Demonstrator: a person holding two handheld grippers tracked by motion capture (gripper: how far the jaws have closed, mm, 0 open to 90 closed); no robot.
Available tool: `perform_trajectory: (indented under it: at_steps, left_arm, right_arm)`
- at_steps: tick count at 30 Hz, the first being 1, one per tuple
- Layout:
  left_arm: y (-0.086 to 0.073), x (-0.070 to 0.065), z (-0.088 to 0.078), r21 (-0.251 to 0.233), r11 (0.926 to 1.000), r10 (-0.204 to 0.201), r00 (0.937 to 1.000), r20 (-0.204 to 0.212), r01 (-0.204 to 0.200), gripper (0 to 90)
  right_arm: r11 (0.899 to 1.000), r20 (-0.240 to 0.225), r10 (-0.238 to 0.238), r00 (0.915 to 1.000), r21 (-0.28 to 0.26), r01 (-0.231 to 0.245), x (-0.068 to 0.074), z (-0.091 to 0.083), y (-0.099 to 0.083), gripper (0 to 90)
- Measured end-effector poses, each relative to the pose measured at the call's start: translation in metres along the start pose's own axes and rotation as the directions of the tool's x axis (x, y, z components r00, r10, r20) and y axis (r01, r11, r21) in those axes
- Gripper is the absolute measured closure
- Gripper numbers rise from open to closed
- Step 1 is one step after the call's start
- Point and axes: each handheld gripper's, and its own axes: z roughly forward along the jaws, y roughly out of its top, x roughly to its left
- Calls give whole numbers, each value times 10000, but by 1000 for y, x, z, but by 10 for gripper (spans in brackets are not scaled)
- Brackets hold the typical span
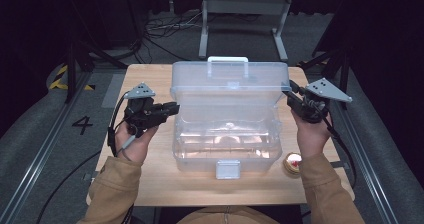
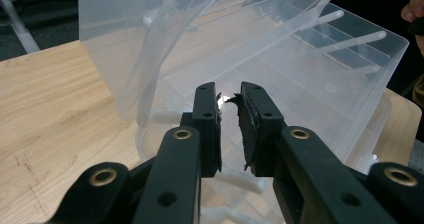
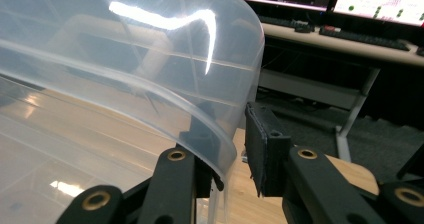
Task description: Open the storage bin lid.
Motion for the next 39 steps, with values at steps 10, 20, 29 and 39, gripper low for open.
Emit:
perform_trajectory:
  at_steps: [10, 20, 29, 39]
  left_arm:
    - [-5, -5, -13, -3, 10000, -24, 9997, 250, 25, 734]
    - [-17, -44, -19, 756, 9892, 1111, 9788, 1720, -1255, 647]
    - [-34, -57, 4, 1651, 9648, 1615, 9565, 2431, -2049, 605]
    - [-60, -52, 35, 2650, 9277, 1673, 9272, 3351, -2632, 525]
  right_arm:
    - [9970, -53, 343, 9994, 690, -338, -7, 13, 13, 759]
    - [9911, -270, 500, 9984, 1250, -462, -14, 22, 23, 755]
    - [9891, -397, 615, 9973, 1365, -556, -18, 27, 26, 753]
    - [9881, -532, 682, 9963, 1419, -601, -21, 31, 27, 749]
